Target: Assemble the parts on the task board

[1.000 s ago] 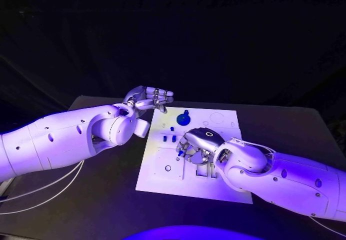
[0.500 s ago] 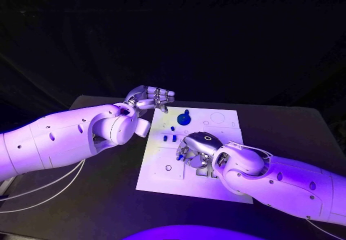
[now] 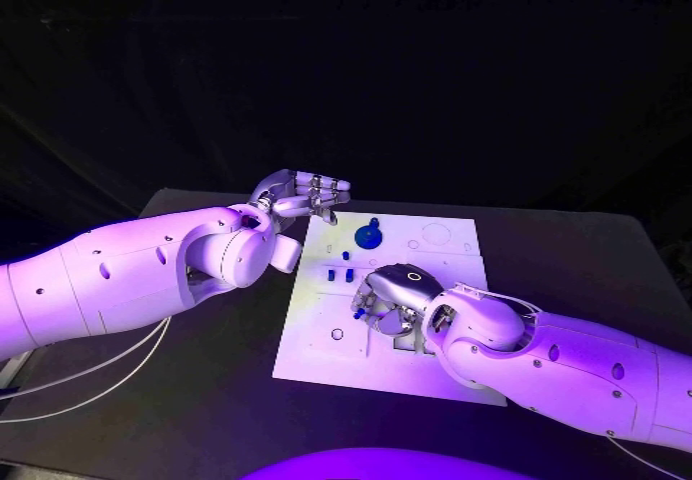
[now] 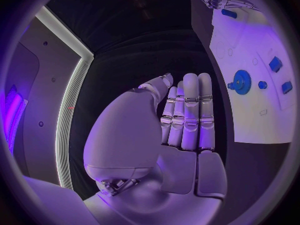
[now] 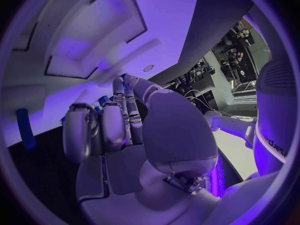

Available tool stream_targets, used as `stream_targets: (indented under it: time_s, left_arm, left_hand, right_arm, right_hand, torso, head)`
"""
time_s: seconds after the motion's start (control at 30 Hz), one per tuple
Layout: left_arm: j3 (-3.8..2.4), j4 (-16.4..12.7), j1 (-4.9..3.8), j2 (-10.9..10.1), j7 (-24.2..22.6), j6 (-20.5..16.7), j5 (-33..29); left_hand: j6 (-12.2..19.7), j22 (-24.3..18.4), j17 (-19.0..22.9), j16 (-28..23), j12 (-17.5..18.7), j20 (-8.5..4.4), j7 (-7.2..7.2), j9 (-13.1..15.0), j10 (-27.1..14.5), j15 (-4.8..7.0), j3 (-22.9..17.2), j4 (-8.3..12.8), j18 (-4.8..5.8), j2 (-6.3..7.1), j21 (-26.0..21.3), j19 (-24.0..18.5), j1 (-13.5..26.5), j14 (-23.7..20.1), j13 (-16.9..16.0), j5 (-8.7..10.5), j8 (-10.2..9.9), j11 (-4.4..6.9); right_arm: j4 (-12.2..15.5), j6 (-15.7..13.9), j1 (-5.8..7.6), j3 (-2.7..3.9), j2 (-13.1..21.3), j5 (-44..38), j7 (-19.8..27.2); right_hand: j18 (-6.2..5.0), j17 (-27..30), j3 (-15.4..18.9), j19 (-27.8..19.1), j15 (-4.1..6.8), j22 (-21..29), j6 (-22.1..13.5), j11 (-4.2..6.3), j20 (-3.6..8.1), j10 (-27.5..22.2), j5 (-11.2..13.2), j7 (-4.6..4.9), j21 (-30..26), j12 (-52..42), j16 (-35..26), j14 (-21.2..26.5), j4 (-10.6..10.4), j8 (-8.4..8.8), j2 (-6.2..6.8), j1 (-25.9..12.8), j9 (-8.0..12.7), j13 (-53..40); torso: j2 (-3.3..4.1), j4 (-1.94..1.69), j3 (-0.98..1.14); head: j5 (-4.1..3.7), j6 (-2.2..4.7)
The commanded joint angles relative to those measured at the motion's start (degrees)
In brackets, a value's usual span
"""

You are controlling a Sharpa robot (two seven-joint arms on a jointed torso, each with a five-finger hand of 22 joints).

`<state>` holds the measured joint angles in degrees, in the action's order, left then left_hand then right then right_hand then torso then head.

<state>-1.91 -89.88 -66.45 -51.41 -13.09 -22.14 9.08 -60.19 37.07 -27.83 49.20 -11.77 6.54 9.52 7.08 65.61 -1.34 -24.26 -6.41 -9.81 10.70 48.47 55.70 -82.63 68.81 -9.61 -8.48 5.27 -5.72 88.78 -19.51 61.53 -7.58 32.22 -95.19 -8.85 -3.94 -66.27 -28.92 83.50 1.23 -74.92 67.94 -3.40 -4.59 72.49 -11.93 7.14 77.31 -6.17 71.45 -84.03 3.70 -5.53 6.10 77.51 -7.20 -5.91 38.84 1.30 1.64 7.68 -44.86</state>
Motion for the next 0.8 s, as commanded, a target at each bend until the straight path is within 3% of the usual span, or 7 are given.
stream_targets:
  time_s: [0.03,0.4,0.5,0.57,0.8]
  left_arm:
    - [-0.05,-0.2,-0.05,0.1,-0.1,1.2,-0.3]
    - [-0.05,-0.2,-0.06,0.0,0.1,1.4,-0.3]
    - [-0.05,-0.2,-0.06,0.0,0.2,1.7,-0.3]
    - [-0.05,-0.2,-0.07,0.0,0.2,1.8,-0.3]
    - [-0.05,-0.2,-0.07,-0.1,0.6,2.2,-0.3]
  left_hand:
    - [0.3,-0.1,0.1,-0.2,-0.2,0.03,0.29,-0.1,-0.4,0.11,0.3,0.0,-0.71,-0.05,-0.3,0.3,-0.4,-0.4,-0.1,-0.15,-0.1,0.04]
    - [0.4,-0.1,0.1,-0.3,-0.3,0.06,0.31,-0.1,-0.5,0.09,0.3,0.0,-0.71,-0.13,-0.4,0.3,-0.4,-0.4,-0.1,-0.16,-0.1,0.02]
    - [0.4,-0.1,0.2,-0.3,-0.3,0.07,0.33,-0.1,-0.6,0.08,0.4,0.0,-0.71,-0.15,-0.4,0.3,-0.4,-0.4,-0.1,-0.16,-0.1,0.00]
    - [0.4,-0.1,0.2,-0.3,-0.3,0.07,0.33,-0.1,-0.6,0.08,0.4,0.0,-0.71,-0.15,-0.4,0.3,-0.4,-0.4,-0.1,-0.16,-0.1,0.00]
    - [0.5,-0.2,0.2,-0.4,-0.3,0.11,0.38,-0.2,-0.8,0.03,0.4,0.0,-0.71,-0.23,-0.5,0.3,-0.4,-0.5,-0.1,-0.16,-0.1,-0.05]
  right_arm:
    - [-0.3,0.7,-0.32,-0.11,-0.2,-1.5,-0.5]
    - [-0.9,3.4,-0.44,-0.11,-0.8,-1.1,-0.4]
    - [-1.2,3.5,-0.43,-0.12,-1.0,-0.4,0.0]
    - [-1.4,3.3,-0.43,-0.12,-1.0,-0.2,0.1]
    - [-1.7,1.8,-0.41,-0.12,-0.8,0.3,0.6]
  right_hand:
    - [1.07,-0.2,-0.1,0.3,0.13,-7.7,0.3,0.21,-0.04,0.0,0.0,0.00,0.4,0.3,0.5,-2.2,-0.3,-0.19,-0.52,-0.3,-0.1,-0.1]
    - [0.92,0.3,0.6,-0.1,0.00,-7.4,-0.1,0.06,-0.14,-0.4,0.0,0.06,-0.3,0.7,0.2,-2.1,-0.6,0.01,-0.13,-1.0,-0.1,-0.1]
    - [0.56,0.9,0.9,-1.2,-0.99,-6.5,-3.4,-1.17,-0.66,-4.2,-0.5,1.35,-2.1,2.6,-0.2,-1.8,-1.1,1.81,0.61,-2.3,0.6,0.7]
    - [0.26,1.4,1.1,-2.0,-1.68,-5.7,-5.5,-1.94,-1.16,-6.6,-0.8,2.06,-3.7,2.7,-0.5,-1.6,-1.4,2.09,1.36,-2.9,1.1,1.3]
    - [-0.29,2.8,2.1,-3.4,-2.33,-4.5,-7.6,-2.86,-2.03,-9.8,-1.2,2.65,-6.0,2.4,-1.3,-1.1,-1.6,1.94,2.48,-3.6,1.7,2.0]
  torso:
    - [-0.04,0.01,0.01]
    - [-0.04,0.01,-0.06]
    - [-0.05,0.01,-0.09]
    - [-0.07,0.01,-0.06]
    - [-0.08,-0.06,-0.06]
  head:
    - [0.05,-0.05]
    - [-0.03,-0.16]
    - [-0.06,-0.16]
    - [-0.08,-0.07]
    - [-0.14,-0.02]
